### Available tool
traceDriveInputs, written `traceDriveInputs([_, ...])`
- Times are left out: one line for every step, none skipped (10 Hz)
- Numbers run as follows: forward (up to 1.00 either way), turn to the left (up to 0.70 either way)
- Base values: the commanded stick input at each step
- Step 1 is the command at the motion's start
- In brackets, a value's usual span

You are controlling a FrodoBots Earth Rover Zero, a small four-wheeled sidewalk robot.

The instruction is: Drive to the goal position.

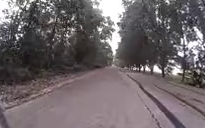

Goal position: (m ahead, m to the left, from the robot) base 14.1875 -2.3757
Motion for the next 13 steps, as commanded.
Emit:
traceDriveInputs([0.70, 0.00])
traceDriveInputs([0.70, 0.00])
traceDriveInputs([0.70, 0.00])
traceDriveInputs([0.70, 0.00])
traceDriveInputs([0.70, 0.00])
traceDriveInputs([0.70, 0.00])
traceDriveInputs([0.70, 0.00])
traceDriveInputs([0.70, 0.00])
traceDriveInputs([0.70, 0.00])
traceDriveInputs([0.70, 0.00])
traceDriveInputs([0.70, 0.00])
traceDriveInputs([0.70, 0.00])
traceDriveInputs([0.70, 0.00])
